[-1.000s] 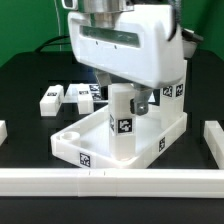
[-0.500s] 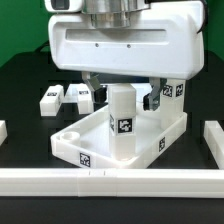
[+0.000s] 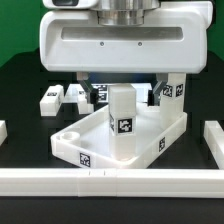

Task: Assemble desk

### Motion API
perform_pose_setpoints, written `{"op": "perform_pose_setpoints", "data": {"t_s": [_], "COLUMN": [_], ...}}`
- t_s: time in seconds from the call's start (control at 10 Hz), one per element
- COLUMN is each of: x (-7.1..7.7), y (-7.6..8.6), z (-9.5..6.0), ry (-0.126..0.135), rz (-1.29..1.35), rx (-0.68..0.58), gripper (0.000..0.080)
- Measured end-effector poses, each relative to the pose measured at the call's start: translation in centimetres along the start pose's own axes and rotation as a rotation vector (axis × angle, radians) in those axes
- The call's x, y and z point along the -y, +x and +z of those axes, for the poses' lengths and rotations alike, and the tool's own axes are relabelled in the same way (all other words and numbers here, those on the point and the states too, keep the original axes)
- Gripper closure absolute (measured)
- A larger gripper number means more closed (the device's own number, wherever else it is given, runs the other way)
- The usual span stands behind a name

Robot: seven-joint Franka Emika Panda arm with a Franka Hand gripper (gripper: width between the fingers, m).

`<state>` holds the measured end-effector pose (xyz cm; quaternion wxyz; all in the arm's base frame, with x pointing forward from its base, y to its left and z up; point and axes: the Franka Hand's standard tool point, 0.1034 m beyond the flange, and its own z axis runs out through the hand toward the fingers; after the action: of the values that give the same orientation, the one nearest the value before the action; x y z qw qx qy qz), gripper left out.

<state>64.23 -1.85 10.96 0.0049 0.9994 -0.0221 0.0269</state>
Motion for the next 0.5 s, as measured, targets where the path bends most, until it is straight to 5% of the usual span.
{"op": "perform_pose_setpoints", "data": {"t_s": [0.3,0.5], "x": [-0.10,-0.09], "y": [-0.04,-0.06], "z": [0.12,0.16], "ry": [0.000,0.000], "rz": [-0.019,-0.006], "rx": [0.001,0.002], "gripper": [0.0177,0.0513]}}
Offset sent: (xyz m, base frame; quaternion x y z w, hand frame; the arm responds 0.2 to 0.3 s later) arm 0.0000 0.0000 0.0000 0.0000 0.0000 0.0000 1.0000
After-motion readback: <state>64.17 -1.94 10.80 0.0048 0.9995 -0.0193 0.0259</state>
